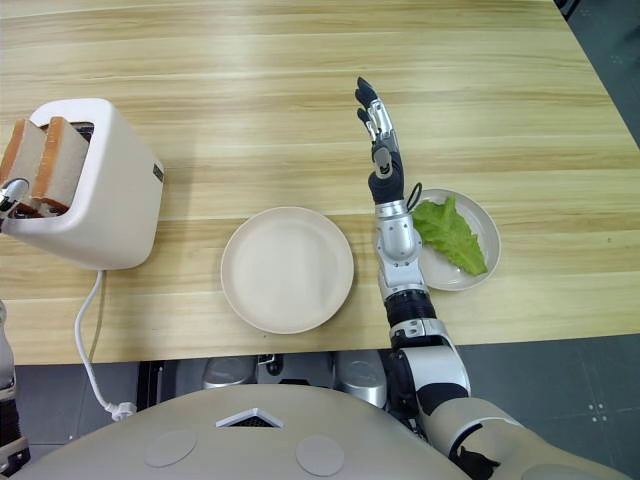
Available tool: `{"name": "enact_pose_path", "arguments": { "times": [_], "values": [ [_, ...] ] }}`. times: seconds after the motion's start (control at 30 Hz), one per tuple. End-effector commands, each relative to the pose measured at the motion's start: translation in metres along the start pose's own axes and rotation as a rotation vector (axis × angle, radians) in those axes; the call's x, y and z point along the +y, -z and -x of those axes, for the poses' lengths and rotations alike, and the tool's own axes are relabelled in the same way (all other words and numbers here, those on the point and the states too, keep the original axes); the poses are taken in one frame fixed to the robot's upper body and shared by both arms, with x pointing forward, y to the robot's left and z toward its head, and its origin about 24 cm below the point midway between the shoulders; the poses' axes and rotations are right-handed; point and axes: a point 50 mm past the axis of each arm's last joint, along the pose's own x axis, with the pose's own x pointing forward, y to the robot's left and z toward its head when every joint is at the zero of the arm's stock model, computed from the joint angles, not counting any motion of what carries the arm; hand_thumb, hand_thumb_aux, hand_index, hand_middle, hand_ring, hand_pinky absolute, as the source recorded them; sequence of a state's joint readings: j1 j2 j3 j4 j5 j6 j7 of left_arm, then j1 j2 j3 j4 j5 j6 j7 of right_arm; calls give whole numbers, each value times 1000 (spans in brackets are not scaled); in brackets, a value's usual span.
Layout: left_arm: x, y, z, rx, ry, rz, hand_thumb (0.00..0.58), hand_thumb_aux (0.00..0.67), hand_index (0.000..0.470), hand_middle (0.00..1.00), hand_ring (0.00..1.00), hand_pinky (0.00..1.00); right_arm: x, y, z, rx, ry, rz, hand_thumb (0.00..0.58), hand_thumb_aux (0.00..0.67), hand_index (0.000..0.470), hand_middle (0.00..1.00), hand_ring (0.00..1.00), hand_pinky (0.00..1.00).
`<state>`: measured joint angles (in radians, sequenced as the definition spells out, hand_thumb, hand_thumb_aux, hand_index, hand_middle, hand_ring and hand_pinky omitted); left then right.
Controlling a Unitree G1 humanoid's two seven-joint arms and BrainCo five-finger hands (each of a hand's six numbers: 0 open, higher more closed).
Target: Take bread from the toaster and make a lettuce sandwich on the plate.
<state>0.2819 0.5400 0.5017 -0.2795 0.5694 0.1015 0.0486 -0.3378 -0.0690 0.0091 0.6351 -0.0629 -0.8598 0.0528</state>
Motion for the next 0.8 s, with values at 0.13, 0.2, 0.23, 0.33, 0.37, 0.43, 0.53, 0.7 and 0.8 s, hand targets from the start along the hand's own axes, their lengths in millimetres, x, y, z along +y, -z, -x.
{"name": "enact_pose_path", "arguments": {
  "times": [0.13, 0.2, 0.23, 0.33, 0.37, 0.43, 0.53, 0.7, 0.8],
  "values": [
    [11, -14, -4, -78, -105, 44, 0, 0, 0, 0, 0, 0, 2, 2, 2, 11, -10, -4, 0, 0, 0, 0, 0, 0],
    [6, -6, -6, -45, -81, 15, 0, 0, 0, 0, 0, 0, 2, 2, 2, 10, -9, -5, 0, 0, 0, 0, 0, 0],
    [4, -3, -6, -31, -71, 7, 0, 0, 0, 0, 0, 0, 3, 2, 2, 10, -9, -5, 0, 0, 0, 0, 0, 0],
    [-5, 4, -7, 3, -27, -6, 0, 0, 0, 0, 0, 0, 3, 2, 2, 9, -10, -7, 0, 0, 0, 0, 0, 0],
    [-7, 6, -7, 12, -14, -6, 0, 0, 0, 0, 0, 0, 3, 2, 2, 9, -10, -7, 0, 0, 0, 0, 0, 0],
    [-10, 8, -8, 24, -1, -12, 0, 0, 0, 0, 0, 0, 3, 2, 2, 8, -8, -6, 0, 0, 0, 0, 0, 0],
    [-10, 11, -9, 42, 2, -8, 244, 160, 110, 0, 0, 0, 2, 1, 2, 7, -6, -5, 0, 0, 0, 0, 0, 0],
    [-18, 11, -9, 47, 46, -3, 265, 176, 121, 0, 0, 0, 1, 1, 3, 8, -4, -2, 0, 0, 0, 0, 0, 0],
    [-22, 10, -9, 43, 60, -1, 545, 504, 346, 0, 0, 0, 1, 1, 3, 8, -5, -2, 0, 0, 0, 0, 0, 0]
  ]
}}
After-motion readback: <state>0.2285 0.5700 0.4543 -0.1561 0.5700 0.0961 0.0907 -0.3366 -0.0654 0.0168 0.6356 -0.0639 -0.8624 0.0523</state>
